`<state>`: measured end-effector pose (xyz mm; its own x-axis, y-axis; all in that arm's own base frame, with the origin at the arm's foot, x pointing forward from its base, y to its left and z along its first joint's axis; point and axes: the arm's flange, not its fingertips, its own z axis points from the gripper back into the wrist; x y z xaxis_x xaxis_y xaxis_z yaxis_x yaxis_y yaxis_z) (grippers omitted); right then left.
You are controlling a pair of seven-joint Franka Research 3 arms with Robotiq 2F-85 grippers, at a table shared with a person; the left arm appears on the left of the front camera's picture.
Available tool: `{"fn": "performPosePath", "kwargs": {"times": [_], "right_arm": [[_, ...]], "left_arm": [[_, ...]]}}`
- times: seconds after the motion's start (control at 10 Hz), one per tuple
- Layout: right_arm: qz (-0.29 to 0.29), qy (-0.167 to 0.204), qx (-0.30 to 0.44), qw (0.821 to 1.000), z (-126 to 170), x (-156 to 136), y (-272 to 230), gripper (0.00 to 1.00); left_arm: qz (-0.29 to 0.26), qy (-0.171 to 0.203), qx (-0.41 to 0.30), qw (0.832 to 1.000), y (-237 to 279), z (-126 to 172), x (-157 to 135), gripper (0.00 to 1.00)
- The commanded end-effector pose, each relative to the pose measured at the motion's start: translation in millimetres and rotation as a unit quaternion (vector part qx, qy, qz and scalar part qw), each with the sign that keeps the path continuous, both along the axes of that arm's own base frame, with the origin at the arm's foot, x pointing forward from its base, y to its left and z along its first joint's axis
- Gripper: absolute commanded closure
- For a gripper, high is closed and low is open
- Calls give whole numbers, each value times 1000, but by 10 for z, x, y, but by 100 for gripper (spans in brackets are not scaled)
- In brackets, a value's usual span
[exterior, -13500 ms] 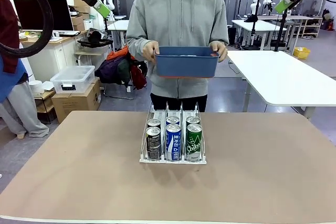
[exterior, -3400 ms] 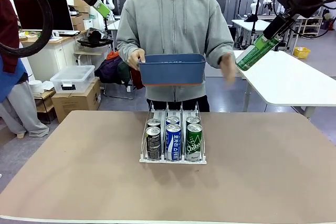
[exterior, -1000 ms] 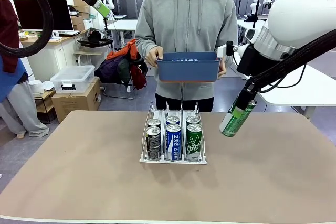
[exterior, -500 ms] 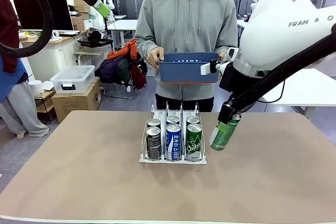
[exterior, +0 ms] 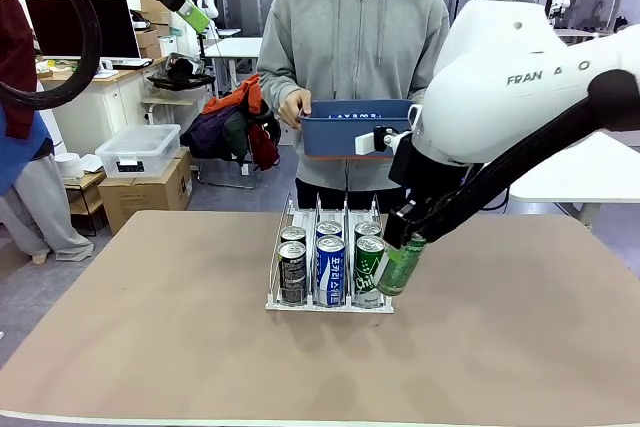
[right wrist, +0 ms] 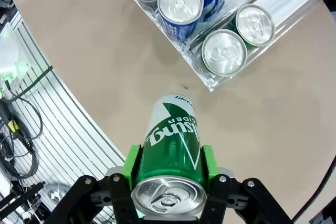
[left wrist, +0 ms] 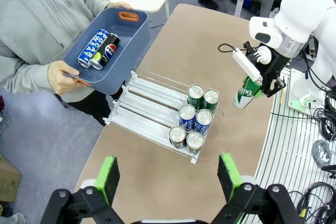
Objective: Fill the beverage cans into the dispenser.
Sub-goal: Place the picked Sprite in the line of the Automatic Can Dispenser with the same cans.
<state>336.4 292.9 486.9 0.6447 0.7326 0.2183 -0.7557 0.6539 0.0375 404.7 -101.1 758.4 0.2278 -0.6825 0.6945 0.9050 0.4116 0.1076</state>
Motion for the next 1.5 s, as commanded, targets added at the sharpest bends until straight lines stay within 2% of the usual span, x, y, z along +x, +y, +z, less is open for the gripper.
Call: {"fn": "performPosePath", "kwargs": {"times": [0.0,0.3,0.4,0.5,0.6,0.9,1.1,1.4], "right_arm": [[-24,-22,10,999,-165,-24,173,43],[-48,-38,-3,998,-347,36,214,43],[-51,-33,-2,998,-381,50,210,43],[-25,-34,-3,999,-395,84,183,43],[-32,-18,3,999,-360,42,173,43],[-32,-15,0,999,-403,65,166,43],[-63,-11,12,998,-563,256,106,43],[-83,-26,20,996,-589,462,35,43]], "left_arm": [[-3,8,-10,1000,8,-14,-19,0],[-3,8,-10,1000,8,-14,-19,0],[-3,8,-10,1000,8,-14,-19,0],[-3,8,-10,1000,8,-14,-19,0],[-3,8,-10,1000,8,-14,-19,0],[-3,8,-10,1000,8,-14,-19,0],[-3,8,-10,1000,8,-14,-19,0],[-3,8,-10,1000,8,-14,-19,0]]}}
